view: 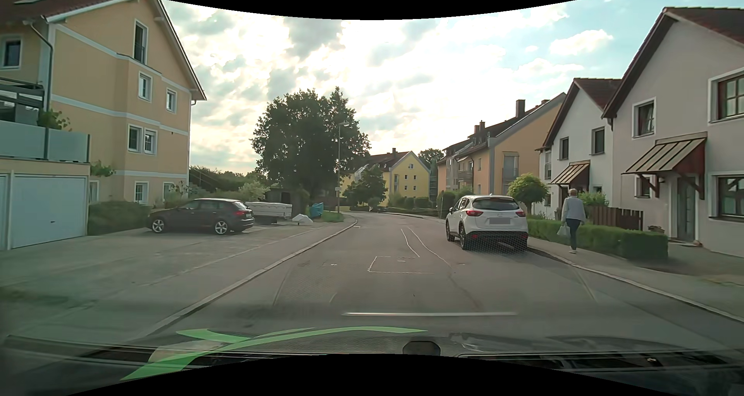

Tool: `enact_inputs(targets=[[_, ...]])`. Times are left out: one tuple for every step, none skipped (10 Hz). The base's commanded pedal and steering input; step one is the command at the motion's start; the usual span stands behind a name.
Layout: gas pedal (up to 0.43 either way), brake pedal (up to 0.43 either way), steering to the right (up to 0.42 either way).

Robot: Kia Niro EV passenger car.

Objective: Follow the waypoints while adhering to traffic rules and regulations

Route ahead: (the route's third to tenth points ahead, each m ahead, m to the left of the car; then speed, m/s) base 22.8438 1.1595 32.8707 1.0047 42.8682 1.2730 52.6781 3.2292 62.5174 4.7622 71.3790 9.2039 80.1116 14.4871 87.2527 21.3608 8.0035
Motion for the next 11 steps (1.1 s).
enact_inputs(targets=[[0.000, 0.000, 0.000], [0.000, 0.000, -0.002], [0.000, 0.000, -0.003], [0.000, 0.000, -0.004], [0.000, 0.000, -0.004], [0.000, 0.000, -0.003], [0.000, 0.000, -0.003], [0.000, 0.000, -0.003], [0.000, 0.000, -0.002], [0.000, 0.000, 0.002], [0.000, 0.000, 0.003]])
